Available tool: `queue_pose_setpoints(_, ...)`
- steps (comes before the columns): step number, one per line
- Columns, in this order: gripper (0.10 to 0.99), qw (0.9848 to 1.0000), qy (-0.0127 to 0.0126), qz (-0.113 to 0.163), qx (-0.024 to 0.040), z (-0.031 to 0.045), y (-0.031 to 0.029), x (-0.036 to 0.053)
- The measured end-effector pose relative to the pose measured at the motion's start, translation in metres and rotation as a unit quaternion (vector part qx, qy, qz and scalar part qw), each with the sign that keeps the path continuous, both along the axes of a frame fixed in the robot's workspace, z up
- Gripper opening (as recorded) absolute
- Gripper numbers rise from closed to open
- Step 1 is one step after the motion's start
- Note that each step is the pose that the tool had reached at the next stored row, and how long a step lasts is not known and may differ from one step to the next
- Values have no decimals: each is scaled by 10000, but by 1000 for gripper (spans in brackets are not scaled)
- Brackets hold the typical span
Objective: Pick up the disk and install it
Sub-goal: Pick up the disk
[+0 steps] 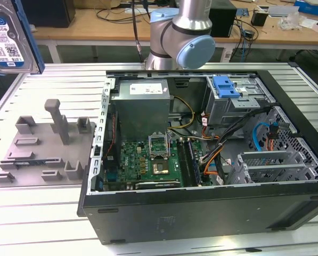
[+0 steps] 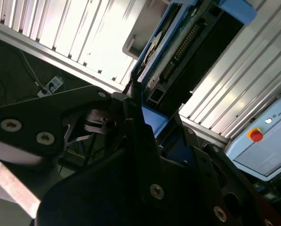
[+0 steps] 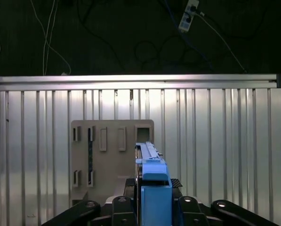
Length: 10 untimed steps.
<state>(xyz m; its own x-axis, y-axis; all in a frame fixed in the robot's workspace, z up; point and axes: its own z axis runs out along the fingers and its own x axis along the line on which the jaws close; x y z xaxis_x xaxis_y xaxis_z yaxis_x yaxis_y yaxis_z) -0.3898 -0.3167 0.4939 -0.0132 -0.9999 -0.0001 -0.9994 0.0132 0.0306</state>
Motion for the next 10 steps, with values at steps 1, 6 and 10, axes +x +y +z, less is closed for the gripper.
queue_pose_setpoints(1, 369, 10000, 1, -3, -2, 0, -4, 19)
queue_pose_setpoints(6, 369, 10000, 10, -12, -19, 1, -32, 110)
queue_pose_setpoints(10, 369, 10000, 16, -12, -27, 0, -101, 164)
